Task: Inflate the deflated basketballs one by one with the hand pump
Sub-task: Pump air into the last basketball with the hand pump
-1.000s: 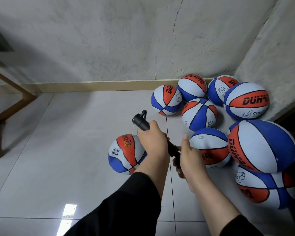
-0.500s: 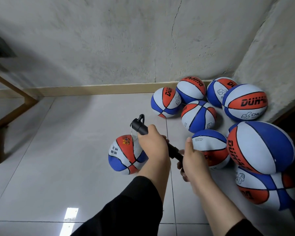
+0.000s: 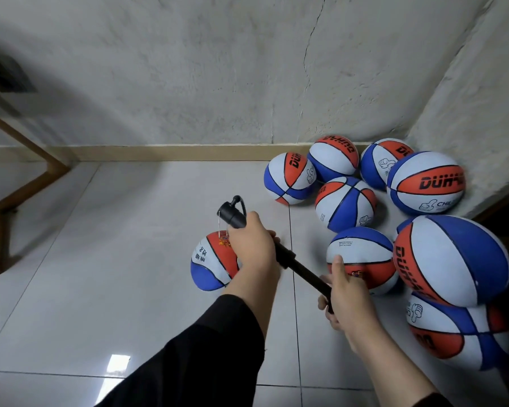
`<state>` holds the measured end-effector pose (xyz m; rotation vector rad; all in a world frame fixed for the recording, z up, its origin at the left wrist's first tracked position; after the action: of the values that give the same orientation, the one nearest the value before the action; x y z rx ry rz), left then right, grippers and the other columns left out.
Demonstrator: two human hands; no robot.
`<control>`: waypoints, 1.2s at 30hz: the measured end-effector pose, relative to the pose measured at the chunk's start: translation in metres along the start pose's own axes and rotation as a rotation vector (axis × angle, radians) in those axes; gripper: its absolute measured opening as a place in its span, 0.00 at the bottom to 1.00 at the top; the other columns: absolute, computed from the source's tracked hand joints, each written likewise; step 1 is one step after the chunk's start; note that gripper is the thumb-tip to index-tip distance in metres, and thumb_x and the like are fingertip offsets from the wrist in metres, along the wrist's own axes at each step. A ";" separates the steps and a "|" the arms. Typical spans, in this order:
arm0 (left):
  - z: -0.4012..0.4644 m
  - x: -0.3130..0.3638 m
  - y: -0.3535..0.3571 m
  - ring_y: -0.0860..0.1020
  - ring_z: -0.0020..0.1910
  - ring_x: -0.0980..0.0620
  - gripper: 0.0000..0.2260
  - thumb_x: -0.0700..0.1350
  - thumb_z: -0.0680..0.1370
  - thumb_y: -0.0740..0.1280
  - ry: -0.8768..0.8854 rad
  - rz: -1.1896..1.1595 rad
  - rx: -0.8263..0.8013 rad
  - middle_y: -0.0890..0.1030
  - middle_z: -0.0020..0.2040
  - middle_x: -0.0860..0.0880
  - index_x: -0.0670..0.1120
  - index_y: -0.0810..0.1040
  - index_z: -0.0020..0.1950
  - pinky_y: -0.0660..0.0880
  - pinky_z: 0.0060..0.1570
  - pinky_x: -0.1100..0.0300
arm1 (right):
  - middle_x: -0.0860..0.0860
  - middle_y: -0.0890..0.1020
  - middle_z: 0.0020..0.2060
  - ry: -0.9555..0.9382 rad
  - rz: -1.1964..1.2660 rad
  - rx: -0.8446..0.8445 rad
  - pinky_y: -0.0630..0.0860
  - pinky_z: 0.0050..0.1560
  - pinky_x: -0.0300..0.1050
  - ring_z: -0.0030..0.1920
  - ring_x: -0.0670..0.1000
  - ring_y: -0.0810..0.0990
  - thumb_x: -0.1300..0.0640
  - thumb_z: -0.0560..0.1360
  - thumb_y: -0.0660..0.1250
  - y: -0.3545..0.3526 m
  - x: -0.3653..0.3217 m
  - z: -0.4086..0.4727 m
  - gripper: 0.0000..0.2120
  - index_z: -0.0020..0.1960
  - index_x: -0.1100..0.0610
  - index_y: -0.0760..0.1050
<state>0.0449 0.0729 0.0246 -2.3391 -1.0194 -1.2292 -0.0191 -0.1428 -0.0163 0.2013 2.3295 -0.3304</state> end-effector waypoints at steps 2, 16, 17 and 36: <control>-0.008 -0.011 0.008 0.77 0.31 0.46 0.14 0.47 0.80 0.62 -0.014 0.016 -0.016 0.79 0.36 0.42 0.39 0.75 0.61 0.77 0.32 0.56 | 0.58 0.77 0.28 -0.004 -0.007 0.015 0.62 0.22 0.35 0.20 0.50 0.69 0.34 0.83 0.53 0.003 -0.001 -0.001 0.32 0.54 0.62 0.79; -0.002 -0.005 0.003 0.77 0.30 0.46 0.12 0.47 0.82 0.62 -0.022 -0.007 -0.002 0.79 0.36 0.42 0.41 0.75 0.60 0.76 0.31 0.58 | 0.59 0.77 0.27 -0.044 -0.074 -0.040 0.62 0.22 0.36 0.20 0.51 0.67 0.34 0.83 0.51 0.018 -0.013 0.002 0.33 0.54 0.62 0.79; 0.003 -0.002 -0.002 0.77 0.30 0.46 0.12 0.47 0.82 0.62 -0.014 0.001 0.016 0.79 0.36 0.42 0.41 0.75 0.61 0.76 0.29 0.59 | 0.59 0.77 0.27 -0.018 -0.045 -0.031 0.60 0.22 0.36 0.19 0.50 0.66 0.33 0.83 0.52 0.011 -0.006 0.003 0.33 0.55 0.61 0.79; -0.015 -0.011 0.010 0.77 0.30 0.47 0.09 0.46 0.81 0.63 -0.007 0.015 -0.039 0.78 0.34 0.43 0.43 0.74 0.58 0.76 0.32 0.57 | 0.58 0.78 0.27 -0.121 -0.129 -0.037 0.69 0.30 0.44 0.26 0.55 0.73 0.34 0.83 0.50 0.027 -0.023 0.002 0.34 0.50 0.63 0.79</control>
<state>0.0388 0.0531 0.0249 -2.3776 -0.9876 -1.2471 0.0043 -0.1188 -0.0059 0.0126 2.2319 -0.3532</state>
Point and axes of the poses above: each hand's wrist, its own z-axis towards the middle knuckle, its own y-axis out of the palm, x = y × z, the point moved 10 cm from there along z, towards the middle knuckle
